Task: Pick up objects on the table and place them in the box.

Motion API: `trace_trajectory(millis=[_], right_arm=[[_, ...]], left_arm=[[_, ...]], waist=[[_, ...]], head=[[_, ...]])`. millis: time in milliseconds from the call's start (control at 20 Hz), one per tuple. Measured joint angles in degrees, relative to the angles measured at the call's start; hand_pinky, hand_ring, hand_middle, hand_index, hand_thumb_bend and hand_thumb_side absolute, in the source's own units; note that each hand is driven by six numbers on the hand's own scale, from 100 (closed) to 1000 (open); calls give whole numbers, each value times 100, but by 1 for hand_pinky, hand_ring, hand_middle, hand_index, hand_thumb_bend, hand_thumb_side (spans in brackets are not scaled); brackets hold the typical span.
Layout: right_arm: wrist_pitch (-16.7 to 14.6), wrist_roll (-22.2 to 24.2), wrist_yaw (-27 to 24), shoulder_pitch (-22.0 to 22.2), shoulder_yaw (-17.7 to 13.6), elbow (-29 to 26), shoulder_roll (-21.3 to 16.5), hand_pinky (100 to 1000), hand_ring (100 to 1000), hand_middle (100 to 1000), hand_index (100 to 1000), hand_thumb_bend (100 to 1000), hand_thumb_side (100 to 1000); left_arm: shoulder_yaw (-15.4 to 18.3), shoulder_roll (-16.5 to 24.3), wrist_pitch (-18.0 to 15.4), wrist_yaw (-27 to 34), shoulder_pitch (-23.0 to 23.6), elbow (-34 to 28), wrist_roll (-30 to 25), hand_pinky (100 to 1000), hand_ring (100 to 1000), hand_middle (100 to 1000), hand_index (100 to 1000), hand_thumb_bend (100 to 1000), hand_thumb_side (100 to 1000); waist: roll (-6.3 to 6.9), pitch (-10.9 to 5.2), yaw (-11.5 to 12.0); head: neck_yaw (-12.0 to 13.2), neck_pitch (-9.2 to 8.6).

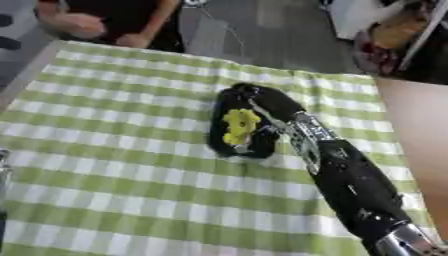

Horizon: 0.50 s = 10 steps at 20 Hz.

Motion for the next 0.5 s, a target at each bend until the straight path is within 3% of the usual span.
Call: trace_trajectory(millis=[500], right_arm=[[-5, 13, 0, 1, 1, -61, -2, 997, 966, 996, 994, 1000, 592]], left_arm=[[-1, 0, -4, 0, 0, 0, -5, 523, 633, 771, 864, 289, 837]], waist=[[0, 0, -1]], head=[[3, 0]])
